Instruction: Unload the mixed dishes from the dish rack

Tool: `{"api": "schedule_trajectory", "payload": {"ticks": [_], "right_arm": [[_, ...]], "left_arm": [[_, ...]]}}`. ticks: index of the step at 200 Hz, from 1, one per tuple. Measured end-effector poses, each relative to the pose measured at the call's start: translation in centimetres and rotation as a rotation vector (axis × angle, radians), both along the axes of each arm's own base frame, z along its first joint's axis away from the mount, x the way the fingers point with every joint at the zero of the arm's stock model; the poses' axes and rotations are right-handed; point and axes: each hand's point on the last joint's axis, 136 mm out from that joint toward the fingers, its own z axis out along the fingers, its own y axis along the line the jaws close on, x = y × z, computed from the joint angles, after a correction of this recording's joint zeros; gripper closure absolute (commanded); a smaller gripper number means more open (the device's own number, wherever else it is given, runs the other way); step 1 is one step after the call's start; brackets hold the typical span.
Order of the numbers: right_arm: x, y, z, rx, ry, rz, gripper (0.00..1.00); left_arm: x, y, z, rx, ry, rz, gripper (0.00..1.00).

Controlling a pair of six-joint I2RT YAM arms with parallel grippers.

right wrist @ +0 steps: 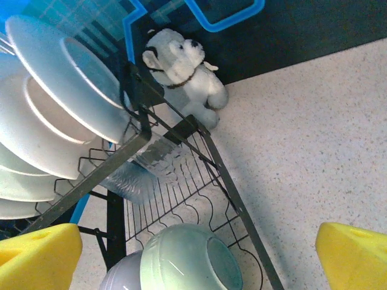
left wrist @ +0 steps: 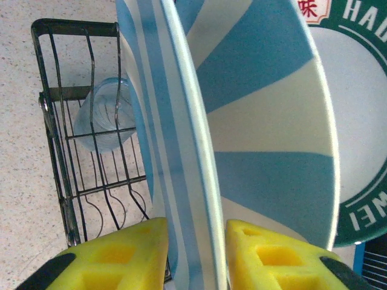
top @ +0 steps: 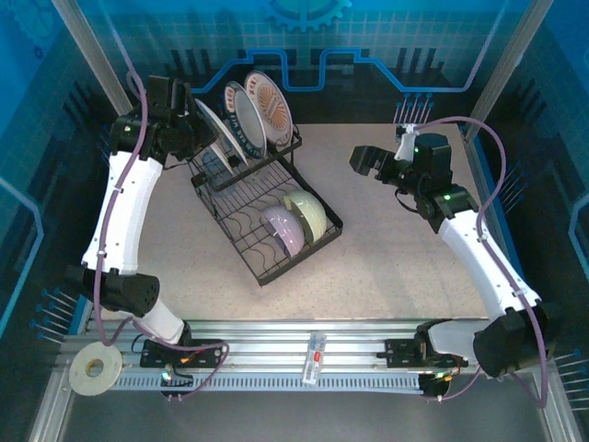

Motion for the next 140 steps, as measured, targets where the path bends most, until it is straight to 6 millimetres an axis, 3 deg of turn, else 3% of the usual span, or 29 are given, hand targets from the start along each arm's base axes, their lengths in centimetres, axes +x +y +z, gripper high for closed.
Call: {"api": "schedule_trajectory", "payload": {"ticks": [45,76,96,140], "right_arm": [[-2.2,4.7,4.6,-0.052,-0.152,0.176,0.00],[-4.5,8.2,6.4,-0.101,-0.228,0.302,0.00],[-5.4,9.4,6.7,-0.127,-0.251,0.352,0.00],[-5.1,9.6,5.7,-0.164,-0.238,0.367,0.00]], "left_arm": [[0.3,0.0,-0.1,0.001,0.004,0.004,0.92],[0.4,0.3,0.1,0.012,-0.004,0.013,1.00],[0.4,0.3,0.1,0.013,-0.005,0.015,1.00],[-0.1,0.3,0.2,0.004,-0.017,0.019,1.00]]}}
